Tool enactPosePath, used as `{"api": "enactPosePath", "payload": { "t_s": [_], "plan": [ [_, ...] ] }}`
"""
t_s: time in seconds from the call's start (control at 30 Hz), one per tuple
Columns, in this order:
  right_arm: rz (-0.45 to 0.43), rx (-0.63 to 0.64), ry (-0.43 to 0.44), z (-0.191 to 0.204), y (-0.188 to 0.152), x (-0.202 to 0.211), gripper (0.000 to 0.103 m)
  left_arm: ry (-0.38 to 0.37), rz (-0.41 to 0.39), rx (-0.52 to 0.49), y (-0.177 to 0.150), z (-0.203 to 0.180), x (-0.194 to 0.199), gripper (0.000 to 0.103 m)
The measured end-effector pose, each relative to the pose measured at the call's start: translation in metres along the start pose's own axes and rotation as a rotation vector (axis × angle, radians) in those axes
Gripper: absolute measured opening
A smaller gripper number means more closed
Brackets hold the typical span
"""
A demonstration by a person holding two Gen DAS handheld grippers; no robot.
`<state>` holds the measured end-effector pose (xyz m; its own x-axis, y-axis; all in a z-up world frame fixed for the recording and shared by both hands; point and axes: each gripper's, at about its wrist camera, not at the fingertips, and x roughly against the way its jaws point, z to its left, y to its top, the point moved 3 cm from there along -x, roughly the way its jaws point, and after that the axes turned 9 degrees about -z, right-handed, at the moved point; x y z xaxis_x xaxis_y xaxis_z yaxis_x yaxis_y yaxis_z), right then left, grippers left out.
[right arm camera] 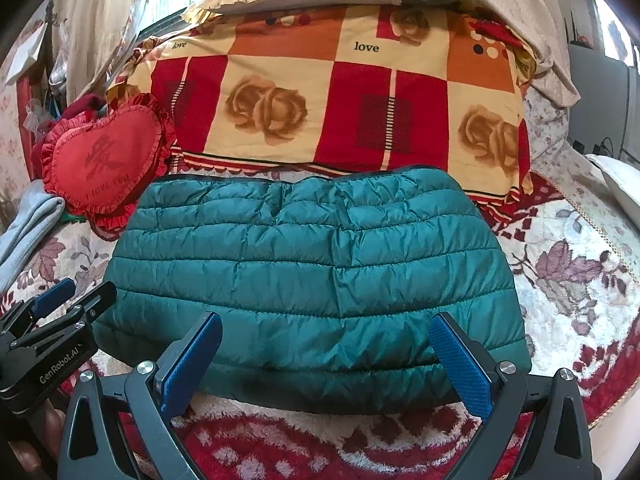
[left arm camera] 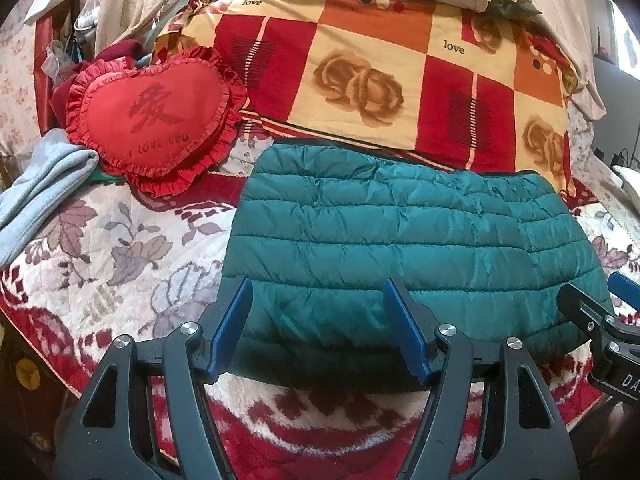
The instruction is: Fold large clothes
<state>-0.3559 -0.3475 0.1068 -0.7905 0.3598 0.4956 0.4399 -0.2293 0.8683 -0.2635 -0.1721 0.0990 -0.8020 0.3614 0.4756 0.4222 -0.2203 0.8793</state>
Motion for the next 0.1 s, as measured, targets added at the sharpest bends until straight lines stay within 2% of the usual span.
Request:
{"api": "enactPosePath", "payload": {
  "t_s": [0.1],
  "plan": [
    [0.003, 0.004, 0.001, -0.0019, 0.0007, -0.0024, 0.102, -0.019, 0.014, 0.011, 0.0005, 0.0032, -0.0041, 0.068]
  ]
}}
